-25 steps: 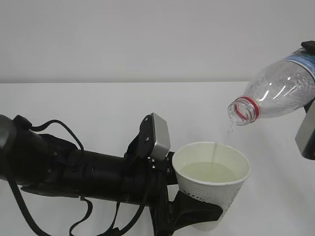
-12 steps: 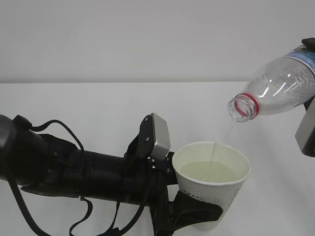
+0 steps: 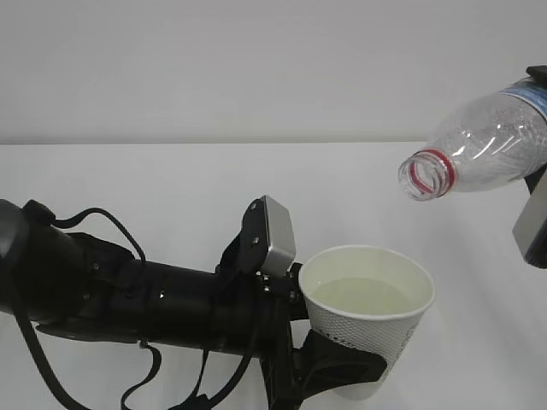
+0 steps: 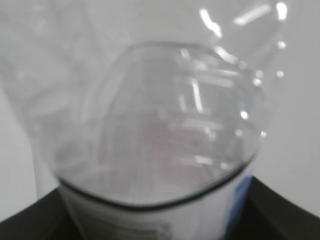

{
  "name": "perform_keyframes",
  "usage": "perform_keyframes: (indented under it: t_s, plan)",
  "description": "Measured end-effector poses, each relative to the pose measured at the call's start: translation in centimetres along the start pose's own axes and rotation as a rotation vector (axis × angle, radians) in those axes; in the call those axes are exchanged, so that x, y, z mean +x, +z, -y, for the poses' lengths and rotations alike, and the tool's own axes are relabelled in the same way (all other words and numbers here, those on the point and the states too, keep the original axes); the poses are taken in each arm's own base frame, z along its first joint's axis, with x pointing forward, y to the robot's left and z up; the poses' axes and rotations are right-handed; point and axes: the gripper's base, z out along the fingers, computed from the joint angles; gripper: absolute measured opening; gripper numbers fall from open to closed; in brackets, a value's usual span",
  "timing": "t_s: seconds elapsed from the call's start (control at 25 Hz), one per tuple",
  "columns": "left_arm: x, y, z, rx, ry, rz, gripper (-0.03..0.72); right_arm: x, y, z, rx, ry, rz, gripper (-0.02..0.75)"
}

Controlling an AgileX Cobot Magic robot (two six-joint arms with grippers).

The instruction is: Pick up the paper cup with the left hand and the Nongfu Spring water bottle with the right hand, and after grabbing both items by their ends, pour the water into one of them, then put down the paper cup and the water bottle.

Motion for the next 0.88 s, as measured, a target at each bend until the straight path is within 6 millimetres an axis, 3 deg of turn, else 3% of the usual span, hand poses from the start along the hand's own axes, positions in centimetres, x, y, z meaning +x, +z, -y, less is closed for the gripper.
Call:
perform_keyframes:
  t_s: [0.88]
  plan:
    - [-0.19, 0.00, -0.19, -0.021, -0.018, 0.021, 0.501, 0.00, 0.00, 0.01, 0.001, 0.335, 0.000, 0.490]
